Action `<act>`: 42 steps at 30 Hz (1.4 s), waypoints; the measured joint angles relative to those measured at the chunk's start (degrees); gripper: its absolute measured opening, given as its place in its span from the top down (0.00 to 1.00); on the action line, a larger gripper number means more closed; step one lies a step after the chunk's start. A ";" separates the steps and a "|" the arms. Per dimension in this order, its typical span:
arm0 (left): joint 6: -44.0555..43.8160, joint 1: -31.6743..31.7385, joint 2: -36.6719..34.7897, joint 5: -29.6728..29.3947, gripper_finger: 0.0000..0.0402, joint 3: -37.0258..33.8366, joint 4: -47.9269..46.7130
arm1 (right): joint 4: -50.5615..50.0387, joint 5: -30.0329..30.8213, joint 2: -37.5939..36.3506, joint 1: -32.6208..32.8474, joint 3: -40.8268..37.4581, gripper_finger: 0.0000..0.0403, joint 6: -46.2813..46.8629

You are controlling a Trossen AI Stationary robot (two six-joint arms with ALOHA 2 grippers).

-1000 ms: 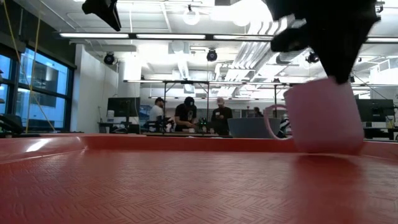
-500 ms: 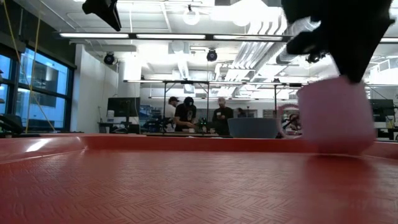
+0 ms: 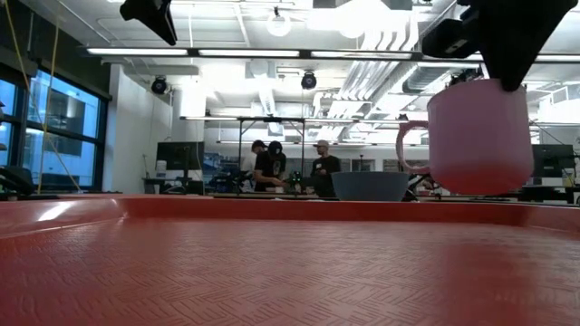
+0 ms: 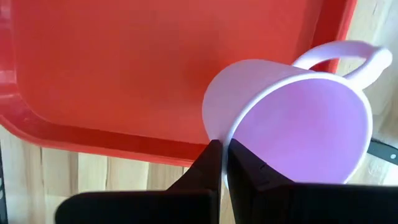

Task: Set up tray
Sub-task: Put the light pink mug on the red tray

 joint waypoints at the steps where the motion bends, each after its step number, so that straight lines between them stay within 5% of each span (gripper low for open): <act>1: 0.00 0.00 0.00 0.04 0.71 0.00 -0.02 | -0.07 -0.04 0.00 0.00 -0.18 1.00 0.11; 42: -0.02 -0.01 0.00 0.76 0.71 0.00 -0.01 | 5.19 0.50 0.04 -0.04 -3.51 1.00 -1.27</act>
